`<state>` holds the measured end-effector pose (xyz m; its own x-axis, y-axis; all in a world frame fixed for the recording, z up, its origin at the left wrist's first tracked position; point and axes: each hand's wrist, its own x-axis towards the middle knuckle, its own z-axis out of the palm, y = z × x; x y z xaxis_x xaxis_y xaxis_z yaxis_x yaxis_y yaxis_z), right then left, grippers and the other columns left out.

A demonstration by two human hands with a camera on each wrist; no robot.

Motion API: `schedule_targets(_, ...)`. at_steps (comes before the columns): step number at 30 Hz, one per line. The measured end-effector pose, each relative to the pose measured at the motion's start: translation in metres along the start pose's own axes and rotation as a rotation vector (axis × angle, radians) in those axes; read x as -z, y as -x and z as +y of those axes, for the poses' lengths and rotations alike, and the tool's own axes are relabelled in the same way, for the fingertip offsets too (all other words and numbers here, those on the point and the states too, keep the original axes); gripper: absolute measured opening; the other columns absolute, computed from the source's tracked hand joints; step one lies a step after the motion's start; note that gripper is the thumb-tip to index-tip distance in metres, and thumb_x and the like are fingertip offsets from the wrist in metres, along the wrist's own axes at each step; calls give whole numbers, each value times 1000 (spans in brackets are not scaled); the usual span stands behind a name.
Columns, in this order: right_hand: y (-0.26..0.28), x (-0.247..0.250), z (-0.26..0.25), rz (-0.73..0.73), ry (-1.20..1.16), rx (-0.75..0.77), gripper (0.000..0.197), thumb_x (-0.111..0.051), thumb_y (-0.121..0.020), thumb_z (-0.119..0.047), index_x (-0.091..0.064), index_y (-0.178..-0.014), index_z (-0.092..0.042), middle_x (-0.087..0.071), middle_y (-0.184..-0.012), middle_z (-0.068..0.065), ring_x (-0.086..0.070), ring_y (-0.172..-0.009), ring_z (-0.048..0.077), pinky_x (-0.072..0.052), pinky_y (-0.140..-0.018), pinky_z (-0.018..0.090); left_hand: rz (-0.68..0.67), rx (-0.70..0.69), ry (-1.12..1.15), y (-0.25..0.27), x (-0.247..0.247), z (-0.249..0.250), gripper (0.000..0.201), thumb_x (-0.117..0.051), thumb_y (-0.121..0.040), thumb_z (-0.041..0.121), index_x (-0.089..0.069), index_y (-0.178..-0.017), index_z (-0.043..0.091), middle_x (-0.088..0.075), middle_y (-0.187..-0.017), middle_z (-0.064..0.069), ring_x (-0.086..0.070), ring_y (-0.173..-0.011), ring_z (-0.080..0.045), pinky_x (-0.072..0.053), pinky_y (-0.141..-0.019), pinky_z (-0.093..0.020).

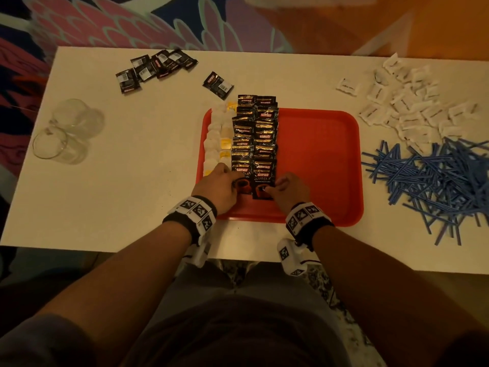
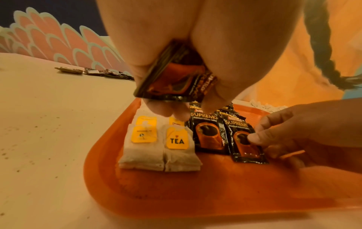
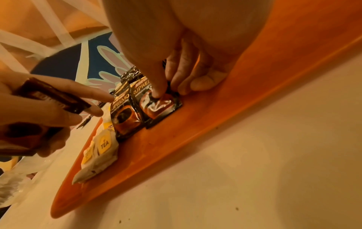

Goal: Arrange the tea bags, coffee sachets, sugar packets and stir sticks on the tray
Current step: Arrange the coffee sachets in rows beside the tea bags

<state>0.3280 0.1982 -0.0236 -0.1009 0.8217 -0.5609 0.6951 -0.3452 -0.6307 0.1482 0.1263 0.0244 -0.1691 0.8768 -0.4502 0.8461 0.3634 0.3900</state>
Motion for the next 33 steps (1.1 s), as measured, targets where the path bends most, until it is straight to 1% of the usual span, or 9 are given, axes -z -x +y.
schedule_targets(3, -2, -2, 0, 30, -3, -4, 23, -77, -83, -26, -59, -95, -19, -60, -80, -9, -52, -68, -1, -35, -52, 14, -36, -9, -48, -1, 0, 2, 50, -47, -97, 16, -49, -145, 30, -41, -143, -3, -54, -119, -28, -50, -89, -36)
schedule_targets(7, -4, -2, -1, 50, -16, -15, 23, -76, -83, -27, -58, -94, -19, -57, -77, -11, -50, -68, -2, -35, -52, 15, -54, -5, -80, -3, -1, 1, 48, -46, -98, 17, -49, -144, 30, -40, -146, 0, -55, -119, -27, -48, -85, -34)
schedule_targets(13, -6, -4, -5, 49, -25, -40, 23, -77, -81, -27, -56, -89, -23, -59, -77, -11, -52, -68, -1, -35, -52, 17, -55, 6, -68, -4, -4, -1, 49, -47, -97, 18, -49, -145, 30, -41, -146, 1, -55, -121, -26, -50, -89, -36)
schedule_targets(16, -8, -5, -6, 40, -17, -38, 24, -77, -80, -28, -54, -84, -27, -61, -78, -10, -54, -70, 0, -38, -53, 18, -53, 3, -69, -4, -7, -1, 50, -48, -96, 17, -49, -145, 29, -42, -145, 0, -55, -119, -26, -52, -87, -36)
schedule_targets(19, -7, -4, -7, 43, -12, -44, 24, -77, -80, -28, -54, -84, -27, -61, -78, -10, -54, -70, 0, -39, -53, 19, -38, 7, -51, -4, -9, -3, 49, -49, -96, 16, -51, -144, 29, -42, -144, 0, -56, -118, -26, -52, -85, -35)
schedule_targets(25, -6, -4, -6, 47, -6, -40, 25, -78, -79, -29, -55, -88, -25, -59, -79, -12, -53, -71, 0, -39, -54, 18, 16, 31, 48, -2, -11, -7, 45, -51, -96, 18, -55, -140, 26, -46, -135, -6, -57, -114, -28, -51, -90, -36)
schedule_targets(29, -5, -4, -5, 49, -26, -38, 25, -79, -79, -27, -56, -90, -23, -59, -80, -11, -53, -71, -1, -37, -53, 17, 119, 76, 160, 0, -8, -6, 36, -53, -96, 21, -58, -132, 19, -51, -124, -10, -55, -108, -29, -41, -83, -30)
schedule_targets(31, -3, -3, -5, 54, -26, -36, 26, -79, -79, -27, -57, -91, -22, -59, -79, -11, -52, -70, -2, -37, -53, 17, 158, 99, 245, 0, -6, -6, 26, -54, -95, 20, -59, -120, 17, -54, -117, -9, -54, -103, -26, -39, -81, -30)
schedule_targets(33, -1, -1, -5, 60, -25, -36, 26, -78, -80, -29, -57, -92, -22, -58, -79, -11, -52, -69, -1, -36, -52, 17, 199, 123, 357, 0, -3, -5, 12, -55, -94, 16, -57, -105, 19, -57, -108, -6, -56, -96, -23, -42, -78, -31)
